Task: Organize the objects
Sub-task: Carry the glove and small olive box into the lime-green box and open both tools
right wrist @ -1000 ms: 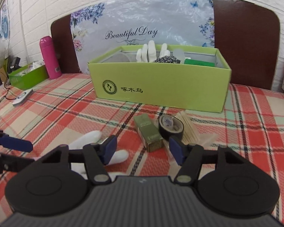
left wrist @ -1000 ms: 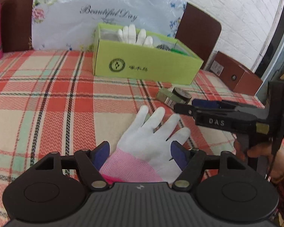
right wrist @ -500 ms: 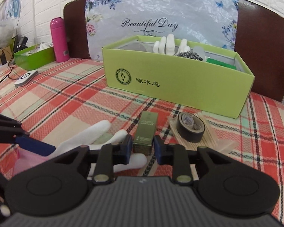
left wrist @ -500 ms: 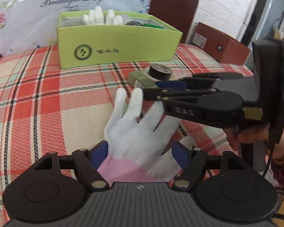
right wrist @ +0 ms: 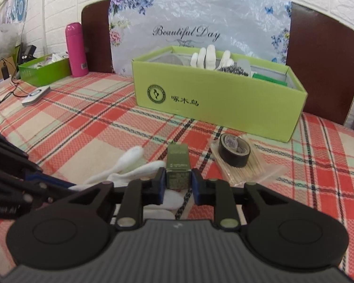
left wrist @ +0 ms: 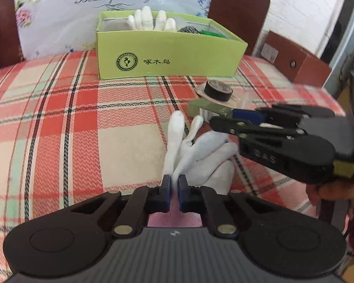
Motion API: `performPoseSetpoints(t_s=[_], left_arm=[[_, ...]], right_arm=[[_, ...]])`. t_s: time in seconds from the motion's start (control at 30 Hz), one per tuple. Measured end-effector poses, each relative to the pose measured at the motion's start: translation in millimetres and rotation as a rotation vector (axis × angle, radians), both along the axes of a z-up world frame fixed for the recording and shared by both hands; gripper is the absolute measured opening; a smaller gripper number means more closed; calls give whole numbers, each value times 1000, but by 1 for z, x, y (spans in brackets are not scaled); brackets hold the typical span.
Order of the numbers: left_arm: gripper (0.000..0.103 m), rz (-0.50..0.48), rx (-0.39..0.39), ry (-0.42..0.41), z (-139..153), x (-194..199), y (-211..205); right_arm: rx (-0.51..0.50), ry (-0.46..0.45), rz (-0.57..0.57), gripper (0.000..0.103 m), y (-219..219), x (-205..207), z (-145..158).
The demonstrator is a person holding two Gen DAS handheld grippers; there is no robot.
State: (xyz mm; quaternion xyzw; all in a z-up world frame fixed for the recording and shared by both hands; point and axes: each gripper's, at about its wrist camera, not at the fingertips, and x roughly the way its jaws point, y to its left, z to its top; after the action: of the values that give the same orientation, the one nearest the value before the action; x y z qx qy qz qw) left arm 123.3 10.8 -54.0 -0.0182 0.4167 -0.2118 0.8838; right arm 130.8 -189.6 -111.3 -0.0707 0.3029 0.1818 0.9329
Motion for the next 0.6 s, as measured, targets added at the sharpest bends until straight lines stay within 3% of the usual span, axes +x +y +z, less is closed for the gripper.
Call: performPoseSetpoints(t_s=[0.17, 0.3, 0.43, 0.6], left_arm=[[4, 28, -119, -37, 35, -2, 10], [4, 25, -154, -119, 74, 8, 7], [4, 41, -159, -209, 112, 32, -1], [4, 74, -217, -249, 144, 80, -10]], right_arm=[[16, -59, 3, 22, -11, -18, 26], [33, -133, -13, 22, -20, -21, 54], [63, -199, -26, 22, -31, -11, 84], [96, -264, -57, 22, -42, 24, 116]])
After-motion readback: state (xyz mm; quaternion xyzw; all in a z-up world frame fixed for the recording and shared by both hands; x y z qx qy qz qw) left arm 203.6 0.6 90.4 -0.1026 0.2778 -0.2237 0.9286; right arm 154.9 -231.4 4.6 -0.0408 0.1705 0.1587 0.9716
